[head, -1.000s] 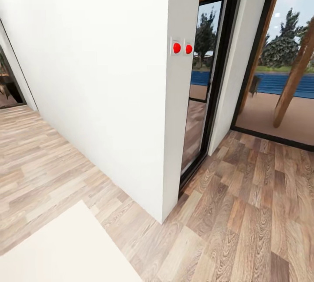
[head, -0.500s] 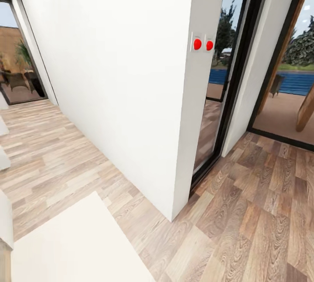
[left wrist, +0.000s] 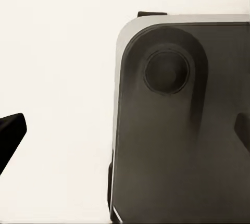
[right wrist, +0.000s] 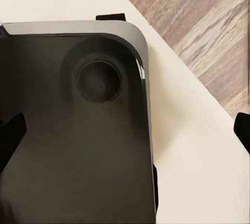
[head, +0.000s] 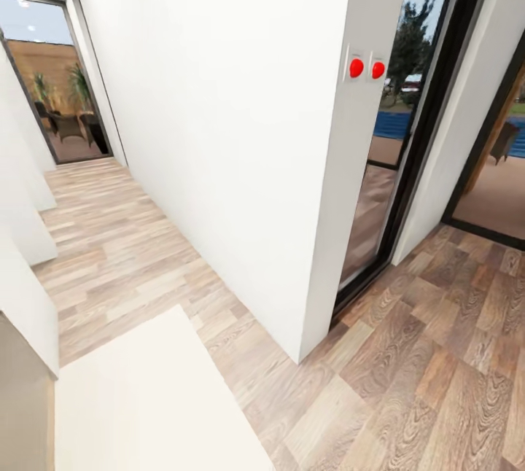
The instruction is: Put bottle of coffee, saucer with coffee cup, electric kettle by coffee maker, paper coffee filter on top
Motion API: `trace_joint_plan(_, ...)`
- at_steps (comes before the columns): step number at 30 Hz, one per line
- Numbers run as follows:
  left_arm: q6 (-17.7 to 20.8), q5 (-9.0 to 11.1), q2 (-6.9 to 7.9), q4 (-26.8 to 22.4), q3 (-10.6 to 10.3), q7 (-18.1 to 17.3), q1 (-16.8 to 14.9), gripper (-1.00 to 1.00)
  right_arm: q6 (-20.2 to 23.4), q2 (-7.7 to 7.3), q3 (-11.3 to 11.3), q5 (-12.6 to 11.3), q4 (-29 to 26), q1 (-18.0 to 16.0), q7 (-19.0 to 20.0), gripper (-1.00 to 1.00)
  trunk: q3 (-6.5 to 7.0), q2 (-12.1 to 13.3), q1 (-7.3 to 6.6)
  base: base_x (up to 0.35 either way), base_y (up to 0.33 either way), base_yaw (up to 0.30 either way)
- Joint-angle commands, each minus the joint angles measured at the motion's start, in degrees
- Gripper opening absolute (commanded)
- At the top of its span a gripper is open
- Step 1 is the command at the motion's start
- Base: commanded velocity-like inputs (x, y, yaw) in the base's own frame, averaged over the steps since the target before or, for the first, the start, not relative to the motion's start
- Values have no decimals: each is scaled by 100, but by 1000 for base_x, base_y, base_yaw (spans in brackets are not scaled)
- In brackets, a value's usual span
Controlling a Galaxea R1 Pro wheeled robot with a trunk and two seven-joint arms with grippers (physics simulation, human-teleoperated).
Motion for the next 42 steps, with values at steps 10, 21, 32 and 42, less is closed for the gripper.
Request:
trace_joint_plan(10, -6, -13, 22, 12, 4, 22, -2, 100, -23, 5, -40, -10, 2, -1, 6, 100, -66, -2, -2, -146, -237, 215)
trace_joint_plan(21, -13, 18, 22, 16, 30, 31, 7, 100, -23, 5, -40, -10, 5, -1, 5, 100, -132, -2, -2, -86, -179, 215)
trace_joint_plan(32, -28, 33, 14, 15, 40, 31, 7, 100, -23, 5, -40, -10, 5, -1, 4, 100, -199, -2, -2, -4, -8, 216)
trace_joint_plan(42, -23, 4, -1, 15, 17, 31, 7, 100, -23, 5, -40, -10, 5, -1, 4, 100, -134, 278, -156, 0, 0, 215)
